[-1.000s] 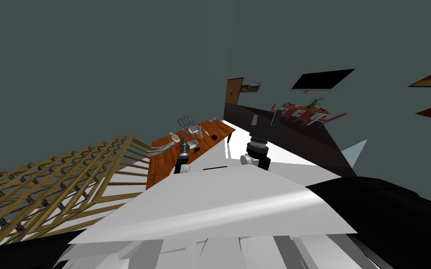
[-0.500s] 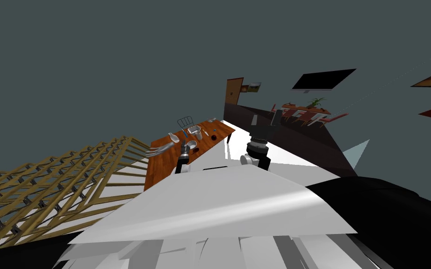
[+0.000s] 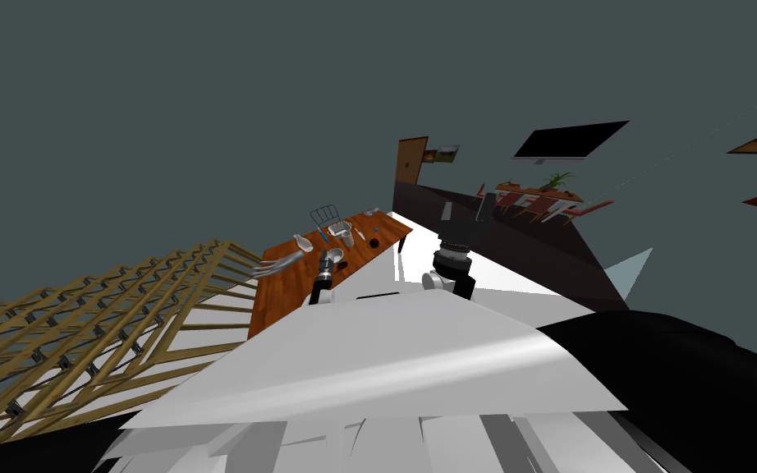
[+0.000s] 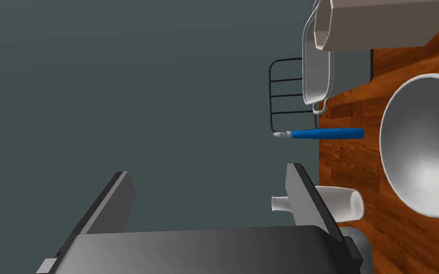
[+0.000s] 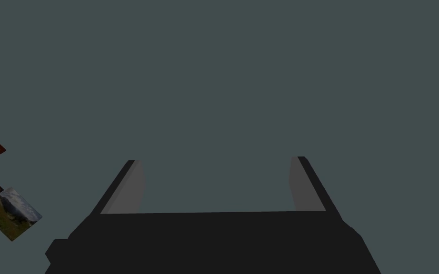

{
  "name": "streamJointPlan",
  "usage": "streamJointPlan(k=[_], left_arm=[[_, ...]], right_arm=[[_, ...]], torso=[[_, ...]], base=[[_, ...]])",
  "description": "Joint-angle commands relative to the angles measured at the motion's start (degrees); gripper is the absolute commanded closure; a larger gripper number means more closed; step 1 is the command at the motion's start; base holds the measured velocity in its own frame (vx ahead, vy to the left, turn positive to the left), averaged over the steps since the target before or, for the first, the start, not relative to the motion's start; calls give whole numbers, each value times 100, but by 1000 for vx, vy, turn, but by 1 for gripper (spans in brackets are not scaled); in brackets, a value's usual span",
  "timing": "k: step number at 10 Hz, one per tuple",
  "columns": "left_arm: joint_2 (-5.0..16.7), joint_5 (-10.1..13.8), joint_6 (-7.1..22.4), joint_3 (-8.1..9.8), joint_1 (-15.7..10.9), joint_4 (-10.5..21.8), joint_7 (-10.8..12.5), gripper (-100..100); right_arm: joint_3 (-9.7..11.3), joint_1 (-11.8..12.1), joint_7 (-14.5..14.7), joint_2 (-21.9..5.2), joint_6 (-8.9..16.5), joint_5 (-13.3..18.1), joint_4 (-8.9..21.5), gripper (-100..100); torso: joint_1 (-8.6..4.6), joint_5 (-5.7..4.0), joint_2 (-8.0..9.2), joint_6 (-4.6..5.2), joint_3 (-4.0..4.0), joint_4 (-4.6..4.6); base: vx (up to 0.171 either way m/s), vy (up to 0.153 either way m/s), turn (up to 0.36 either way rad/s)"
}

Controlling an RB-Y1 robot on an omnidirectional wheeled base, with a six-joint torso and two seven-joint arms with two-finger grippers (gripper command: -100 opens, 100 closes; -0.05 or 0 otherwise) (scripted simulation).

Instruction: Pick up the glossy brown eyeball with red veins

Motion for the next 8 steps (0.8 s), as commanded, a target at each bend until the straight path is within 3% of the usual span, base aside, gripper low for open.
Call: streamJointPlan(k=[1, 6, 8], left_arm=[[23, 39, 49, 92, -116, 286, 24, -100], [37, 70, 81, 183, -252, 836, 34, -100], [51, 101, 113, 280, -389, 1217, 42, -100]], right_arm=[[0, 0, 0, 0, 0, 0, 0, 0], [0, 0, 0, 0, 0, 0, 0, 0], [0, 0, 0, 0, 0, 0, 0, 0]], torso=[[0, 0, 0, 0, 0, 0], [1, 0, 0, 0, 0, 0], [5, 1, 1, 0, 1, 1]], base=[[40, -45, 13], [27, -29, 7], [32, -29, 10]])
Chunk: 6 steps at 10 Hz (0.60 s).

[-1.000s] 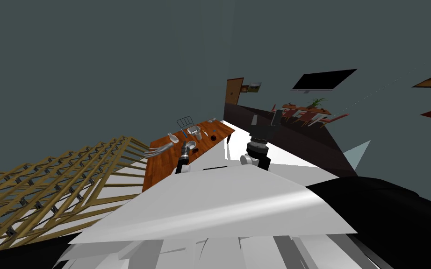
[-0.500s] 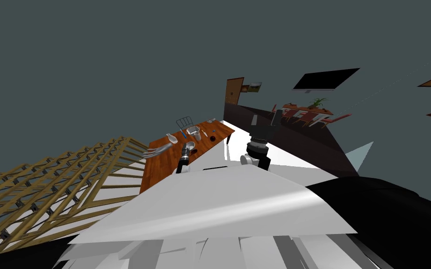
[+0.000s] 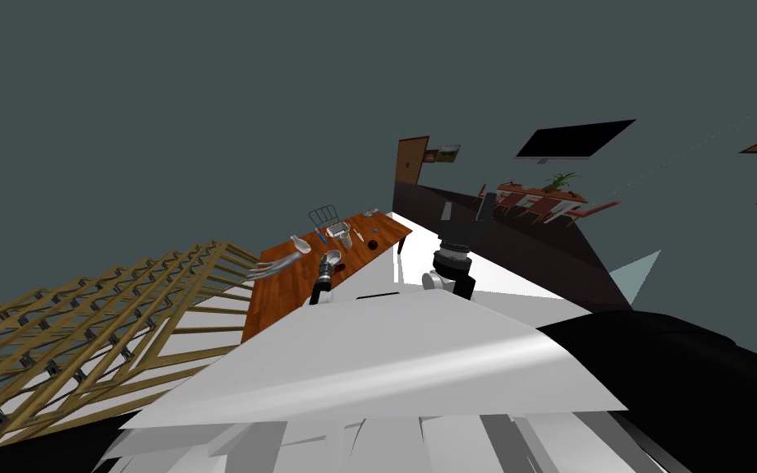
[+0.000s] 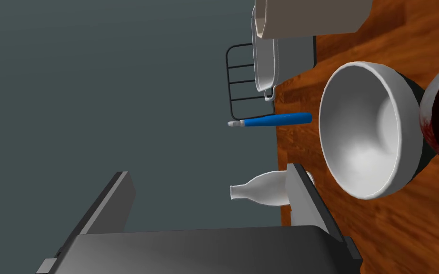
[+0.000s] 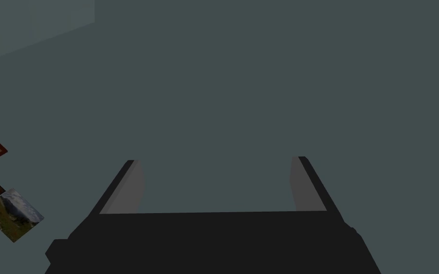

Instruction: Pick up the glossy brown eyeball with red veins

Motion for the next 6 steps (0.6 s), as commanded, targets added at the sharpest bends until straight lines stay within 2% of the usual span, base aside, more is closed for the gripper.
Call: streamJointPlan(k=[1, 2, 3, 4, 5, 6], left_arm=[[22, 35, 43, 115, -147, 286, 11, -100], [22, 35, 43, 115, -147, 472, 11, -100], [37, 64, 72, 222, -282, 775, 15, -100], [37, 64, 72, 222, -282, 847, 15, -100], [51, 91, 100, 332, -416, 997, 16, -100], [51, 91, 100, 332, -416, 1138, 16, -100]], right_arm=[[0, 0, 0, 0, 0, 0, 0, 0], [0, 0, 0, 0, 0, 0, 0, 0], [0, 0, 0, 0, 0, 0, 0, 0], [0, 0, 0, 0, 0, 0, 0, 0], [0, 0, 0, 0, 0, 0, 0, 0], [0, 0, 0, 0, 0, 0, 0, 0]], torso=[[0, 0, 0, 0, 0, 0], [-4, -1, -6, 1, -3, 0], [-3, -1, -5, 0, -3, -1], [-4, -1, -8, 0, -4, -1], [-2, -1, -4, 0, -3, -1], [-5, -1, -5, 1, -2, 0]], base=[[46, -42, 19], [43, -39, 9], [53, -42, 12], [40, -34, 11], [41, -43, 16], [43, -43, 8]])
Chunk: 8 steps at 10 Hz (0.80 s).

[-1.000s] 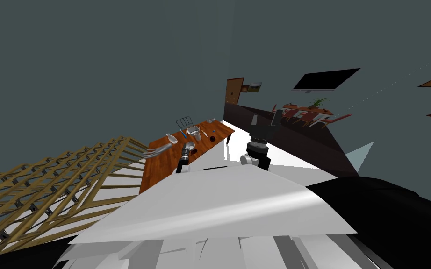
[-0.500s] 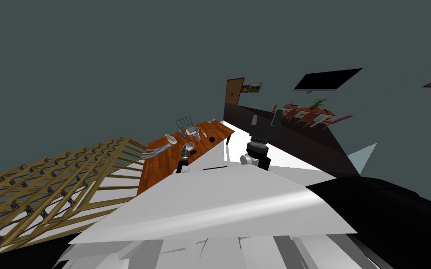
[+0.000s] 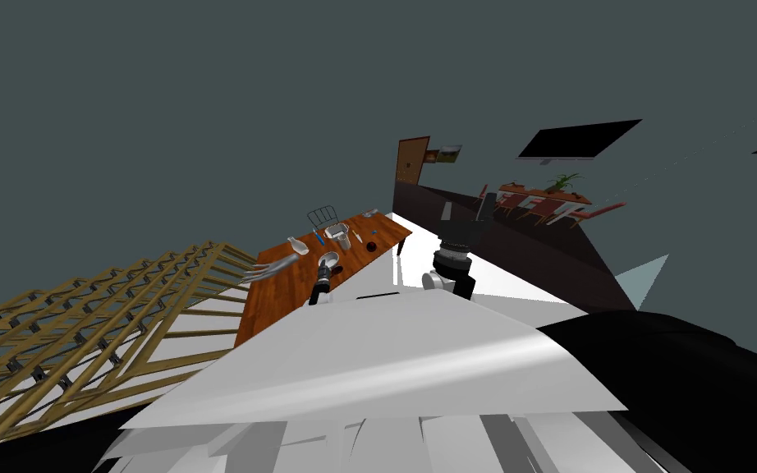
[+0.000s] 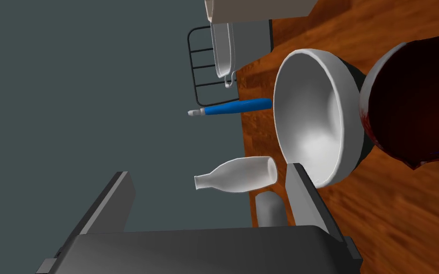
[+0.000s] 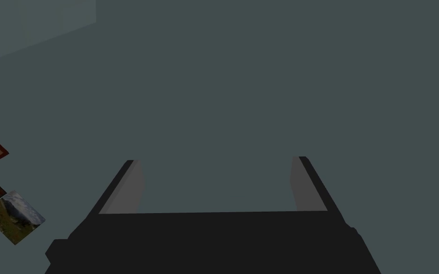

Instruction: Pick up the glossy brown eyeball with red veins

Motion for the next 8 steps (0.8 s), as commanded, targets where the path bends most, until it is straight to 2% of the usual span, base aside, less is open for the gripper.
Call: streamJointPlan(k=[1, 2, 3, 4, 5, 6, 8], left_arm=[[2, 5, -14, 23, -66, 234, -2, -100], [17, 31, 13, 137, -198, 440, -4, -100], [17, 31, 13, 137, -198, 589, -4, -100], [31, 56, 37, 253, -328, 839, -7, -100], [31, 56, 37, 253, -328, 948, -7, -100], [44, 79, 60, 371, -454, 1139, -12, -100], [44, 79, 60, 371, -454, 1289, -12, -100]], right_arm=[[0, 0, 0, 0, 0, 0, 0, 0], [0, 0, 0, 0, 0, 0, 0, 0], [0, 0, 0, 0, 0, 0, 0, 0], [0, 0, 0, 0, 0, 0, 0, 0], [0, 0, 0, 0, 0, 0, 0, 0], [0, 0, 0, 0, 0, 0, 0, 0], [0, 0, 0, 0, 0, 0, 0, 0]], torso=[[0, 0, 0, 0, 0, 0], [8, 1, 6, 0, 3, 1], [5, 1, 4, 0, 3, 1], [6, 1, 2, 0, 1, 1], [2, 1, 1, 0, 1, 0], [3, 0, 0, 0, 0, 0], [3, 1, -4, 0, -2, -1]], base=[[20, -19, 2], [30, -29, 13], [37, -27, 12], [41, -37, 14], [43, -37, 12], [61, -39, 18], [37, -24, 4]])
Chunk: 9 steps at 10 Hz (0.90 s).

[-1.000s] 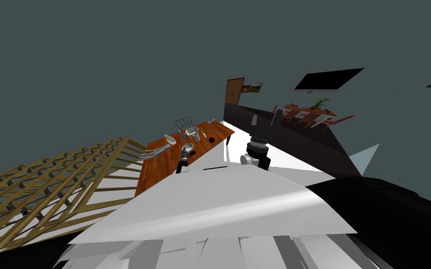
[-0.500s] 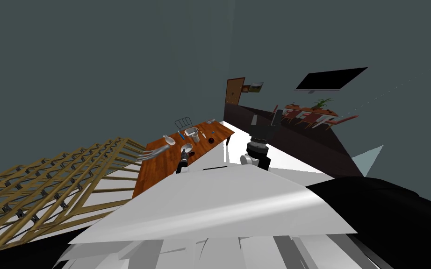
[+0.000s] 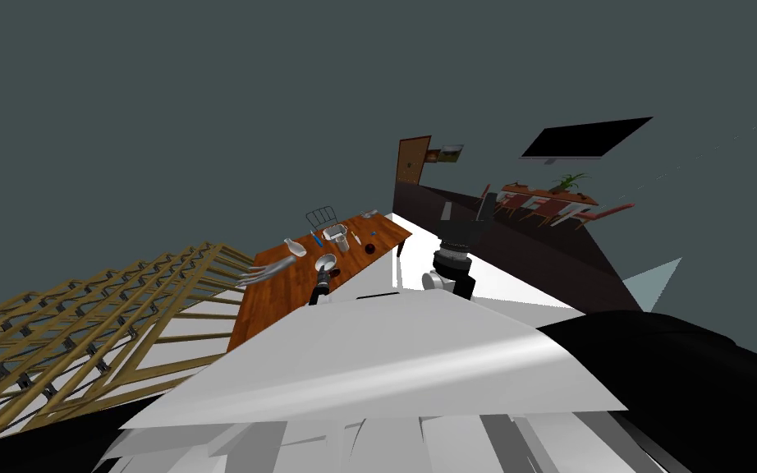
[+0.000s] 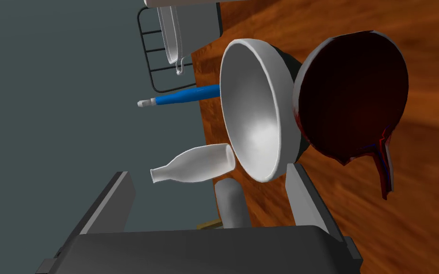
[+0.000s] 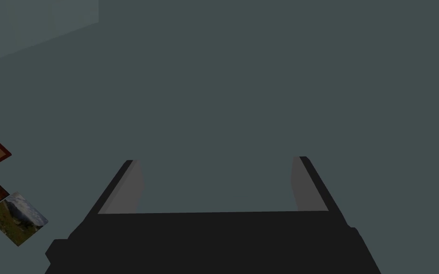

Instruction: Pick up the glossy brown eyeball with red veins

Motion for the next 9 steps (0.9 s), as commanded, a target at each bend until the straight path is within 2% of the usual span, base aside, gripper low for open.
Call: streamJointPlan(k=[1, 2, 3, 4, 5, 6, 7, 8, 9], left_arm=[[31, 24, -12, 116, -143, 286, 12, -100], [31, 24, -12, 116, -143, 412, 12, -100], [43, 44, 7, 233, -262, 701, 3, -100], [43, 44, 7, 233, -262, 725, 3, -100], [53, 63, 24, 349, -376, 971, -6, -100], [53, 63, 24, 349, -376, 1022, -6, -100], [63, 80, 40, 462, -484, 1191, -16, -100], [63, 80, 40, 462, -484, 1289, -16, -100], [71, 95, 53, 571, -586, 1511, -27, -100]], right_arm=[[0, 0, 0, 0, 0, 0, 0, 0], [0, 0, 0, 0, 0, 0, 0, 0], [0, 0, 0, 0, 0, 0, 0, 0], [0, 0, 0, 0, 0, 0, 0, 0], [0, 0, 0, 0, 0, 0, 0, 0], [0, 0, 0, 0, 0, 0, 0, 0], [0, 0, 0, 0, 0, 0, 0, 0], [0, 0, 0, 0, 0, 0, 0, 0], [0, 0, 0, 0, 0, 0, 0, 0]], torso=[[0, 0, 0, 0, 0, 0], [-3, 0, -1, 0, 0, 0], [-1, 0, -2, 0, -1, 0], [-3, 0, -9, 0, -4, -1], [-3, -1, -8, 0, -4, -2], [-6, -1, -10, 0, -5, -2], [-3, -1, -6, 0, -3, -1], [-3, -1, -7, 0, -4, -1], [-3, 0, -5, 0, -3, -1]], base=[[33, -30, 15], [37, -24, 12], [60, -27, 15], [54, -28, 8], [57, -36, 15], [45, -26, 12], [51, -26, 14], [42, -27, 8], [56, -27, 10]])
